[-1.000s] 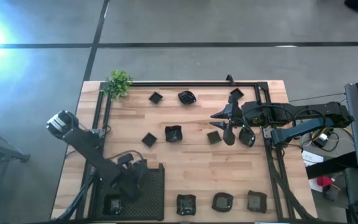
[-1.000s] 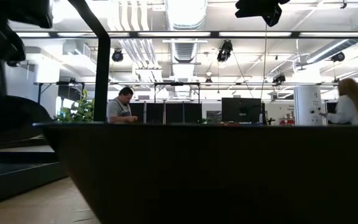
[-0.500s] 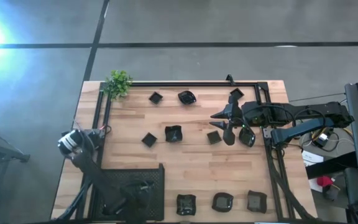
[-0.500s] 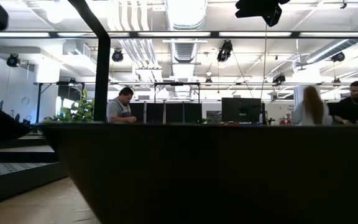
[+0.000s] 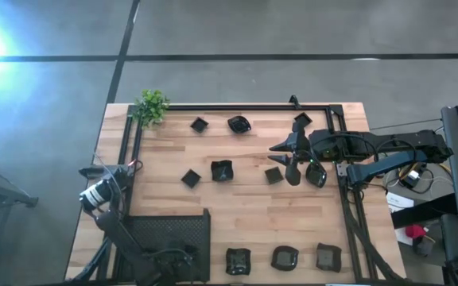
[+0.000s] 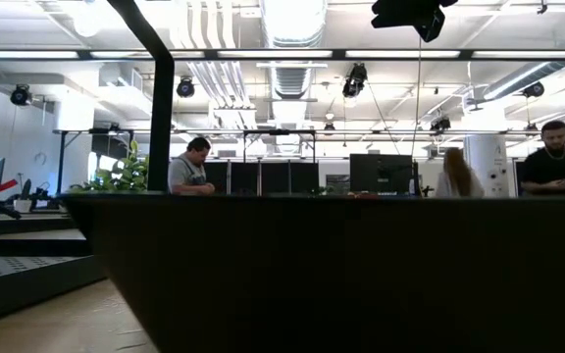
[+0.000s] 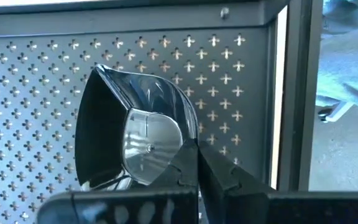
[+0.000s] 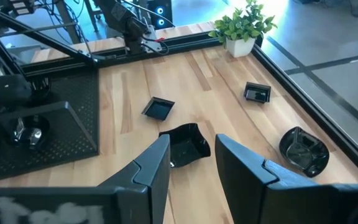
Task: Pick & Place Mini shaped plates
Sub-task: Put the leaf shaped plate on the shelf, then put the square plate on the shelf
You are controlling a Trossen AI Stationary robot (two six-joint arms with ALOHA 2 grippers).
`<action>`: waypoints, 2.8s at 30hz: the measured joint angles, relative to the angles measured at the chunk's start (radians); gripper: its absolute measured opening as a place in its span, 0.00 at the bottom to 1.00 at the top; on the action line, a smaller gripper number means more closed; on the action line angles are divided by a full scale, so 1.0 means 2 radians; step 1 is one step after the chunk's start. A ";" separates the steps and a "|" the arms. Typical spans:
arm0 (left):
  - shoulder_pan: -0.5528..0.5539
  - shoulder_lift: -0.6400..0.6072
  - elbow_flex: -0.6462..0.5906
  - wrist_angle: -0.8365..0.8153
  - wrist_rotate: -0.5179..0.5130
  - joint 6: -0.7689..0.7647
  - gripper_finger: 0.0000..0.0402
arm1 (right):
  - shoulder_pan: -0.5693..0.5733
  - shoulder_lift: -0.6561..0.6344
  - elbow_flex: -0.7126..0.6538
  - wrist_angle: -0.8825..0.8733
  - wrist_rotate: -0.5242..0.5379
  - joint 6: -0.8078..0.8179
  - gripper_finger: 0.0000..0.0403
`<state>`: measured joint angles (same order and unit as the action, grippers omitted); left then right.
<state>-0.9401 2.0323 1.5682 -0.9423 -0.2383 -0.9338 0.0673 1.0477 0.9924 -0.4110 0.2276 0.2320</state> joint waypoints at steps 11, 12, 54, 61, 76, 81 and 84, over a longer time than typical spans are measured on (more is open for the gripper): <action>-0.001 -0.001 -0.001 0.004 0.020 -0.002 0.00 | 0.000 0.000 0.000 0.000 0.000 0.002 0.31; -0.001 -0.001 -0.001 0.004 0.020 -0.002 0.00 | 0.000 0.000 0.000 0.000 0.000 0.002 0.31; -0.001 -0.002 -0.001 0.007 0.022 -0.005 0.00 | 0.000 0.000 0.000 0.000 0.000 0.002 0.31; -0.001 -0.002 -0.001 0.009 0.024 -0.006 0.00 | 0.000 0.000 0.000 0.001 0.000 0.002 0.30; 0.000 -0.002 -0.001 0.010 0.026 0.012 0.17 | 0.000 0.000 0.000 0.000 0.000 0.002 0.30; 0.000 -0.003 0.001 0.009 0.025 0.039 0.17 | 0.000 0.000 0.000 0.001 0.000 0.002 0.30; 0.001 -0.010 0.002 0.009 0.026 0.040 0.17 | 0.000 0.000 0.000 0.000 0.000 0.002 0.30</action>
<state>-0.9378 2.0115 1.5726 -0.9253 -0.1871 -0.8529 0.0673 1.0477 0.9924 -0.4101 0.2279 0.2359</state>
